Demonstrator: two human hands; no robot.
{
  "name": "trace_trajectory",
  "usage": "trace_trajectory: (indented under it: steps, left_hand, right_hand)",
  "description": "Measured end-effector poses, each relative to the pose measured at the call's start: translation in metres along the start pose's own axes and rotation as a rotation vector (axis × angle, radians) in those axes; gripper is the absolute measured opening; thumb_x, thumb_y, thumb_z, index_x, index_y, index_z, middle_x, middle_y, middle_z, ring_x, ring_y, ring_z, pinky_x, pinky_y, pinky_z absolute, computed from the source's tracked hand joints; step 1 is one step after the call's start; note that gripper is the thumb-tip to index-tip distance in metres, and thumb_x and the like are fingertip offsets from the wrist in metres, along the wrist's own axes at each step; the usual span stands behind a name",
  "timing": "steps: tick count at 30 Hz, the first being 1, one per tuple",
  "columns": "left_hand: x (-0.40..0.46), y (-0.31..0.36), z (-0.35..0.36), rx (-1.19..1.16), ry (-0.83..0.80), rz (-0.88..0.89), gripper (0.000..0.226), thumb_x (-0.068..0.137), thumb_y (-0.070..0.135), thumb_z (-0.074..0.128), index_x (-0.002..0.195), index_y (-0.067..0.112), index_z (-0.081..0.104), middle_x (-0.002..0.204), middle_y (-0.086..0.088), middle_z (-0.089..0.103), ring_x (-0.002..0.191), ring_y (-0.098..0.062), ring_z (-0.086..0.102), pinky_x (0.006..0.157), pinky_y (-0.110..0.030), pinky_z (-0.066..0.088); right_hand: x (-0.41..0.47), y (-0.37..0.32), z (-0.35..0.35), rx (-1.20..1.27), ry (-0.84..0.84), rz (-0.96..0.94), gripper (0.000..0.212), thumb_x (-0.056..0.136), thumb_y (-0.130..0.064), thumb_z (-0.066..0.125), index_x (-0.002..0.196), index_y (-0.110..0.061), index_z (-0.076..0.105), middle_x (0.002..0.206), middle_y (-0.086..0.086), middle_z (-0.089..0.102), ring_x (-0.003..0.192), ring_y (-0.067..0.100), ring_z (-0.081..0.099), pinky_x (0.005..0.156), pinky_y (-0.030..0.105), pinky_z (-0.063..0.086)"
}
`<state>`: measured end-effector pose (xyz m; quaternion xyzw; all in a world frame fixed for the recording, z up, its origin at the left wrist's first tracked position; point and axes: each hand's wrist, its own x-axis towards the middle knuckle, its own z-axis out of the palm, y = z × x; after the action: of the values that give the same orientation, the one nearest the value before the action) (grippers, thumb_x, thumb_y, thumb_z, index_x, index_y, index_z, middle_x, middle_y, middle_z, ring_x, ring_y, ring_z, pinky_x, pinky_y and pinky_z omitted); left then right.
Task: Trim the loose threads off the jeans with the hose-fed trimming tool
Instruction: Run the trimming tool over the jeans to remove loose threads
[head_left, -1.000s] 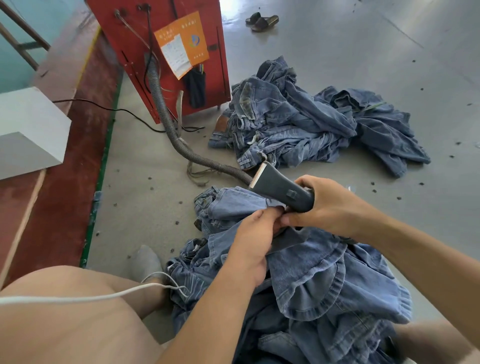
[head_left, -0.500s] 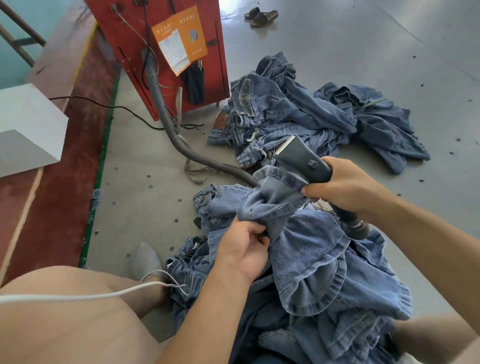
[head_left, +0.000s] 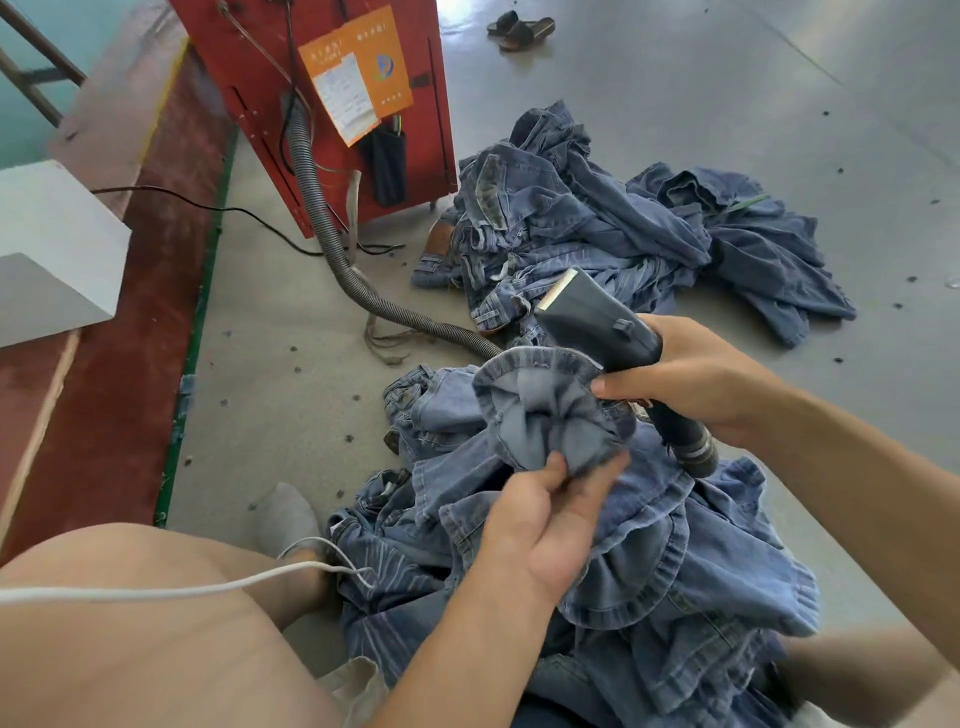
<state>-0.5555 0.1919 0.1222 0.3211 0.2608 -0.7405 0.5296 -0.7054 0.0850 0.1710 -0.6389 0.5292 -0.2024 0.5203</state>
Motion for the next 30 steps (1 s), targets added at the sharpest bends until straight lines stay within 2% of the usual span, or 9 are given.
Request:
trace_trajectory:
  steps: [5, 8, 10, 12, 15, 20, 25, 27, 30]
  left_hand:
    - [0.004, 0.016, 0.009, -0.135, -0.105, 0.08, 0.038, 0.092, 0.001, 0.045, 0.123, -0.006, 0.066, 0.123, -0.028, 0.068, 0.109, -0.043, 0.064, 0.096, -0.047, 0.048]
    - [0.002, 0.008, 0.005, 0.238, -0.13, 0.078, 0.025, 0.089, 0.028, 0.072, 0.105, 0.011, 0.077, 0.107, -0.01, 0.077, 0.086, -0.022, 0.075, 0.075, -0.031, 0.058]
    - [0.004, 0.005, 0.006, 0.499, -0.091, 0.042, 0.025, 0.08, 0.031, 0.08, 0.1, 0.018, 0.077, 0.095, 0.0, 0.078, 0.074, -0.01, 0.074, 0.065, -0.026, 0.057]
    - [0.007, 0.01, 0.008, 0.604, -0.071, 0.008, 0.014, 0.089, 0.031, 0.074, 0.097, 0.019, 0.076, 0.086, 0.003, 0.077, 0.069, -0.008, 0.07, 0.065, -0.026, 0.054]
    - [0.01, 0.02, 0.011, 0.526, -0.083, 0.015, 0.021, 0.104, 0.028, 0.058, 0.105, 0.013, 0.073, 0.085, -0.001, 0.076, 0.066, -0.01, 0.069, 0.057, -0.023, 0.054]
    - [0.011, 0.021, 0.003, 0.307, -0.088, 0.118, 0.024, 0.104, 0.024, 0.059, 0.11, 0.006, 0.074, 0.099, -0.008, 0.079, 0.08, -0.016, 0.077, 0.069, -0.028, 0.06]
    - [0.023, 0.034, 0.001, 0.128, 0.005, 0.259, 0.032, 0.105, 0.033, 0.058, 0.11, 0.004, 0.071, 0.095, -0.014, 0.078, 0.094, -0.023, 0.074, 0.085, -0.038, 0.057]
    - [0.027, 0.032, -0.002, 0.119, -0.009, 0.279, 0.036, 0.106, 0.035, 0.055, 0.112, 0.004, 0.071, 0.1, -0.014, 0.079, 0.099, -0.024, 0.074, 0.088, -0.038, 0.057]
    - [0.031, 0.028, -0.009, 0.136, -0.077, 0.274, 0.04, 0.107, 0.036, 0.05, 0.109, 0.003, 0.073, 0.101, -0.013, 0.079, 0.088, -0.021, 0.078, 0.072, -0.033, 0.062]
  right_hand:
    - [0.0, 0.003, 0.002, 0.021, 0.01, 0.028, 0.023, 0.078, 0.002, 0.083, 0.091, -0.009, 0.066, 0.072, 0.002, 0.067, 0.065, 0.014, 0.064, 0.07, 0.034, 0.047]
    - [-0.003, -0.002, 0.006, -0.039, -0.053, 0.014, 0.031, 0.075, 0.002, 0.084, 0.102, -0.007, 0.069, 0.086, 0.011, 0.071, 0.075, 0.022, 0.067, 0.071, 0.032, 0.052]
    - [-0.005, -0.005, 0.009, -0.08, -0.094, 0.014, 0.041, 0.068, -0.007, 0.083, 0.106, -0.007, 0.069, 0.099, 0.019, 0.074, 0.09, 0.037, 0.069, 0.082, 0.049, 0.056]
    - [-0.006, -0.005, 0.009, -0.112, -0.108, 0.021, 0.044, 0.065, -0.015, 0.081, 0.106, -0.007, 0.069, 0.101, 0.022, 0.072, 0.1, 0.044, 0.067, 0.093, 0.059, 0.052]
    - [-0.002, 0.0, 0.007, -0.146, -0.082, 0.038, 0.031, 0.077, -0.011, 0.085, 0.103, -0.012, 0.068, 0.089, 0.018, 0.073, 0.092, 0.042, 0.068, 0.087, 0.056, 0.053]
    - [-0.001, 0.008, 0.015, -0.325, 0.011, 0.032, 0.049, 0.084, -0.03, 0.085, 0.114, -0.026, 0.046, 0.086, -0.002, 0.072, 0.062, 0.003, 0.067, 0.052, 0.016, 0.046]
    - [-0.013, 0.005, -0.011, -0.496, 0.204, -0.252, 0.049, 0.073, -0.069, 0.073, 0.1, -0.032, 0.057, 0.075, -0.011, 0.067, 0.066, 0.007, 0.064, 0.059, 0.032, 0.05]
    - [-0.019, 0.007, -0.017, -0.549, 0.162, -0.312, 0.045, 0.071, -0.072, 0.069, 0.098, -0.036, 0.064, 0.079, -0.018, 0.065, 0.072, 0.004, 0.062, 0.061, 0.028, 0.047]
    - [-0.02, 0.015, -0.016, -0.651, -0.04, -0.277, 0.034, 0.075, -0.066, 0.072, 0.092, -0.036, 0.066, 0.072, -0.014, 0.065, 0.07, 0.006, 0.062, 0.06, 0.029, 0.045]
